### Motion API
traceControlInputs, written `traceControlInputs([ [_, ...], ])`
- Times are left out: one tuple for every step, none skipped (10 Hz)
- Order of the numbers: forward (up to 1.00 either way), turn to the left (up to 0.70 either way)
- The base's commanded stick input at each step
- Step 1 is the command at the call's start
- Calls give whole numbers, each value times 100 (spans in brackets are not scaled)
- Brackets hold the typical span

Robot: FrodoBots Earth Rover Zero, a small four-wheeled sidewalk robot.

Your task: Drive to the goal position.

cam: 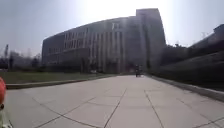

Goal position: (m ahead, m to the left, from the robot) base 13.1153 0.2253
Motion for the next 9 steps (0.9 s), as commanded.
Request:
traceControlInputs([
  [70, -1],
  [70, -1],
  [70, -1],
  [70, -1],
  [70, -1],
  [70, -1],
  [70, -1],
  [70, -1],
  [70, -1],
])
